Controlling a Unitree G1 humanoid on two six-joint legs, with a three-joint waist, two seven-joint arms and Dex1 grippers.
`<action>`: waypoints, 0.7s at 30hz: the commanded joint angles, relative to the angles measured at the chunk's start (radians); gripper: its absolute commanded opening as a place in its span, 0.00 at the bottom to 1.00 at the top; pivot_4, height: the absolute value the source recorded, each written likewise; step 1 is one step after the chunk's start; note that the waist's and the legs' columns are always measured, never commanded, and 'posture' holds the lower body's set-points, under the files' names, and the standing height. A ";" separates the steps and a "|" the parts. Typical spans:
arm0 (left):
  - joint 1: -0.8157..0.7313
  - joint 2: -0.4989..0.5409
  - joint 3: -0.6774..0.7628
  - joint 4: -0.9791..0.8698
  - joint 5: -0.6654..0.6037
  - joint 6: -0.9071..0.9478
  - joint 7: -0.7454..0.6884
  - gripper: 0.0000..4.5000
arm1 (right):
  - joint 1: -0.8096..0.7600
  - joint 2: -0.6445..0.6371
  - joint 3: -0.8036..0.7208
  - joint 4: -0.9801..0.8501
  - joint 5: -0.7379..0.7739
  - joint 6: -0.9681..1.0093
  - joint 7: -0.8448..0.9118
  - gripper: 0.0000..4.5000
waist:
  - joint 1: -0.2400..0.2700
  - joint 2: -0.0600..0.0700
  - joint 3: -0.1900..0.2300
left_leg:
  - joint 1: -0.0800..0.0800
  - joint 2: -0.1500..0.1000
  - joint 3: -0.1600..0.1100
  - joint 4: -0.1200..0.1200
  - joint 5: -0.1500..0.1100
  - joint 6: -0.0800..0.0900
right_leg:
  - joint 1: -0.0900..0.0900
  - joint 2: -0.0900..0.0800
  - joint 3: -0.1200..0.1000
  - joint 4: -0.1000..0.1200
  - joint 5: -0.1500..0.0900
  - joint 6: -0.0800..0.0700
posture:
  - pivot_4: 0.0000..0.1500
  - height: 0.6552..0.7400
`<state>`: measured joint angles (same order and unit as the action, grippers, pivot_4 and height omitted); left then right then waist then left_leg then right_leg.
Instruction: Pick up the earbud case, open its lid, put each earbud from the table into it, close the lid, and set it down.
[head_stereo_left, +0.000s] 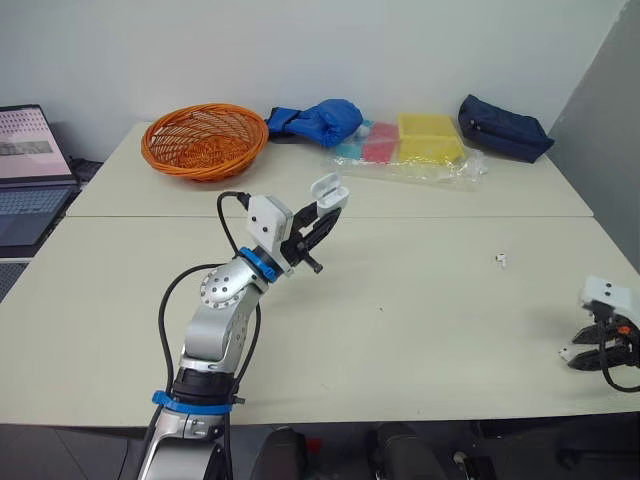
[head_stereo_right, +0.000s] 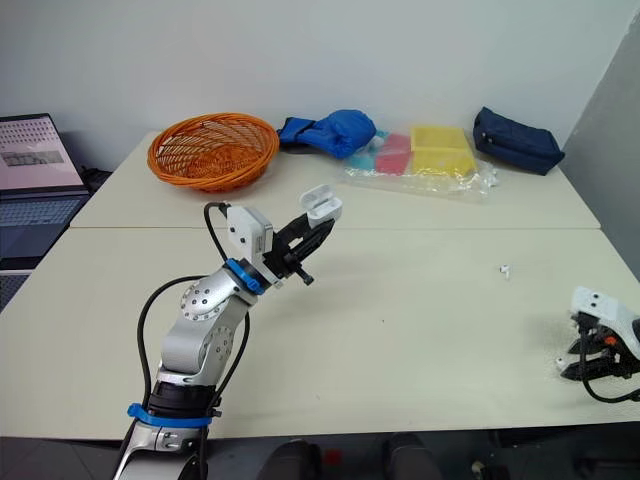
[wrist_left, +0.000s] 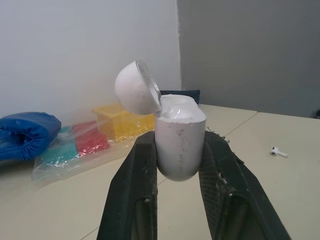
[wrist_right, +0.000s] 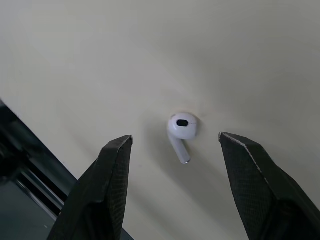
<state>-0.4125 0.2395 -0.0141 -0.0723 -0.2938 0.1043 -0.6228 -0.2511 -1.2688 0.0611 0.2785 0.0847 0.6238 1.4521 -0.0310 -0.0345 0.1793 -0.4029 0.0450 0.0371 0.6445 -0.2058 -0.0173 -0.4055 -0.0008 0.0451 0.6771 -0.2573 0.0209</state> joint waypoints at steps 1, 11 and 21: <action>-0.006 -0.006 -0.003 -0.048 -0.016 -0.008 0.003 0.17 | -0.043 -0.017 -0.045 -0.024 0.045 0.183 -0.035 0.64 | 0.000 0.000 0.000 | 0.000 0.000 0.000 0.000 0.000 0.000 | 0.000 0.000 0.000 0.000 0.000 0.000 | 1.00 1.00; -0.012 -0.013 -0.007 -0.041 -0.014 -0.010 0.003 0.17 | 0.038 -0.032 -0.071 -0.152 0.076 0.114 -0.077 0.64 | 0.002 0.000 0.000 | -0.003 0.000 0.000 -0.001 -0.001 -0.001 | -0.001 0.000 -0.002 -0.003 0.000 0.003 | 1.00 1.00; -0.006 -0.009 -0.005 -0.048 -0.016 -0.003 0.006 0.17 | 0.167 -0.035 -0.113 -0.207 0.074 -0.028 -0.138 0.64 | 0.000 0.000 0.000 | -0.004 0.000 -0.001 -0.001 -0.001 -0.002 | -0.002 0.000 -0.002 -0.003 0.000 0.003 | 1.00 1.00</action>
<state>-0.4081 0.2313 -0.0183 -0.0733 -0.2952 0.1053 -0.6211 -0.0871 -1.2867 -0.0161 0.0825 0.1722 0.6254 1.3304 -0.0310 -0.0344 0.1793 -0.4068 0.0447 0.0358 0.6440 -0.2069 -0.0188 -0.4070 -0.0006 0.0436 0.6743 -0.2575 0.0242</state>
